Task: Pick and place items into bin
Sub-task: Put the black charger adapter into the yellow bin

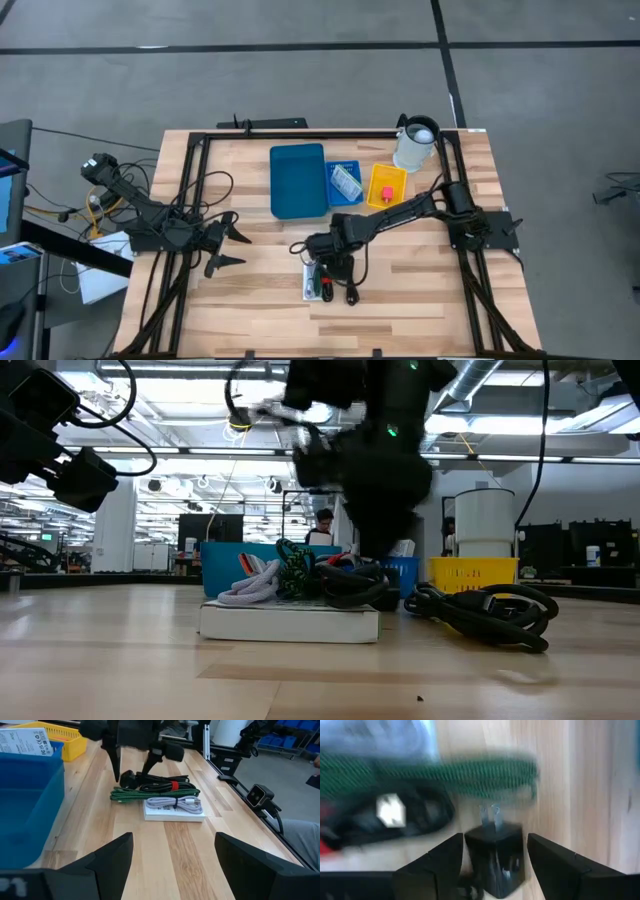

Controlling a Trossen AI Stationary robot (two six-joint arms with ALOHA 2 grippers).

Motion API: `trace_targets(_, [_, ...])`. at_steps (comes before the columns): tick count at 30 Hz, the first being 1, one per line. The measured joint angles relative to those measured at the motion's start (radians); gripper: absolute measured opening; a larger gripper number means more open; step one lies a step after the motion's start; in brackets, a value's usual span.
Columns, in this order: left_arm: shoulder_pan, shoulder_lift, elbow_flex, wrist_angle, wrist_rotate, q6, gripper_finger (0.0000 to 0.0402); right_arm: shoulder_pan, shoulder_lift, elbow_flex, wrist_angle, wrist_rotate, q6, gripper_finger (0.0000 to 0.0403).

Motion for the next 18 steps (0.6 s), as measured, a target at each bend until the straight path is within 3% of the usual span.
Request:
trace_targets(10, [0.0, 0.0, 0.0, 0.002, 0.0, 0.0, 0.027, -0.008, 0.044, 0.005, 0.008, -0.018, 0.002, 0.0213])
trace_targets(18, [0.0, 0.0, 0.0, 0.003, 0.0, 0.0, 0.027, -0.008, 0.047, 0.004, 0.011, -0.025, -0.003, 0.0159])
